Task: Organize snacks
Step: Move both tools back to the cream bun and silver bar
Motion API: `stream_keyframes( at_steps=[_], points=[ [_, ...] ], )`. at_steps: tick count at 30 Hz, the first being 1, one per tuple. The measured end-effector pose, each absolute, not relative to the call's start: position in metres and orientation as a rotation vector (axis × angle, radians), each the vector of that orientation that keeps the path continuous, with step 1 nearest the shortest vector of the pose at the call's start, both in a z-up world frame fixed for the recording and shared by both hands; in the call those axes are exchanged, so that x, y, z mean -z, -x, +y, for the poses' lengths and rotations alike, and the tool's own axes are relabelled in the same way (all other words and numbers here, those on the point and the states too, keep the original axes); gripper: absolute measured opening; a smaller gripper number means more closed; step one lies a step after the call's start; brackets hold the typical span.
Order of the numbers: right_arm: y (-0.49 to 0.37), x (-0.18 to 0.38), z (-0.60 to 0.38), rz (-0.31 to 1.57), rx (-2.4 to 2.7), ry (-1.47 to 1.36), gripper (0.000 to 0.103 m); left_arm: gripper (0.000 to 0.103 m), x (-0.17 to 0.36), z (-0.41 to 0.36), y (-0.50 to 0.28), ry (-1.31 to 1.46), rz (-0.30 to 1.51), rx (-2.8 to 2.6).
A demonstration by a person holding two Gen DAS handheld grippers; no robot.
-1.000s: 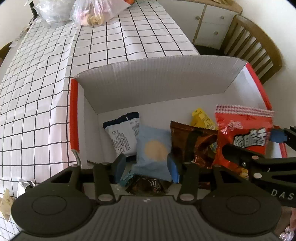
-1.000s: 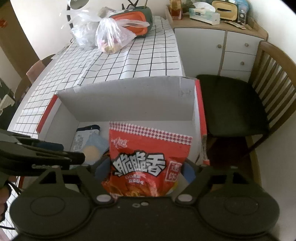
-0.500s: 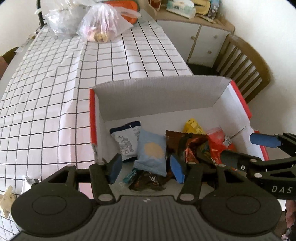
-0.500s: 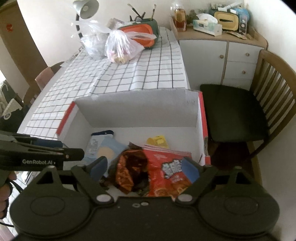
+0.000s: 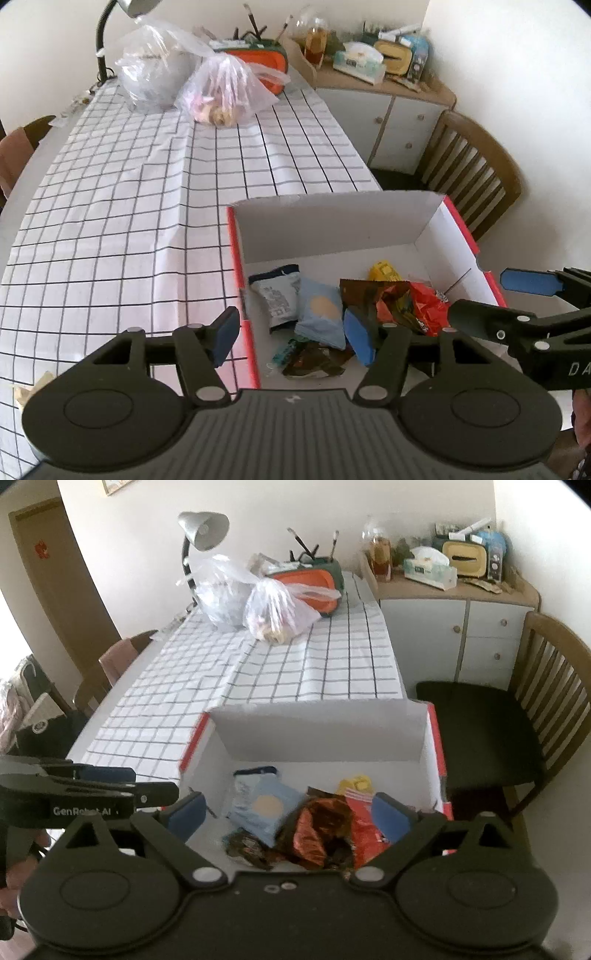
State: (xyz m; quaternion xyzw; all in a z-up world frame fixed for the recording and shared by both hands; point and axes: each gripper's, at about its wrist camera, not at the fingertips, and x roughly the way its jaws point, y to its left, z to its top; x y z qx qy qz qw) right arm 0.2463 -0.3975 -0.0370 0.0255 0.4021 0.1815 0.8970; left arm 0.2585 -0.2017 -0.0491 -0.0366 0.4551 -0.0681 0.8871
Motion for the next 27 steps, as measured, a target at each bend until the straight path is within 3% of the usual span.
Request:
stream_keyframes(
  at_steps=[5,27],
  points=[
    [-0.232,0.026,-0.38,0.8,-0.387,-0.076,0.102,0.068,0.038,-0.181,-0.241,0.091,0.902,0.149],
    [-0.206,0.049,-0.239,0.87,-0.497,-0.064,0.102,0.07,0.051,-0.019,-0.183,0.164,0.909,-0.008]
  ],
)
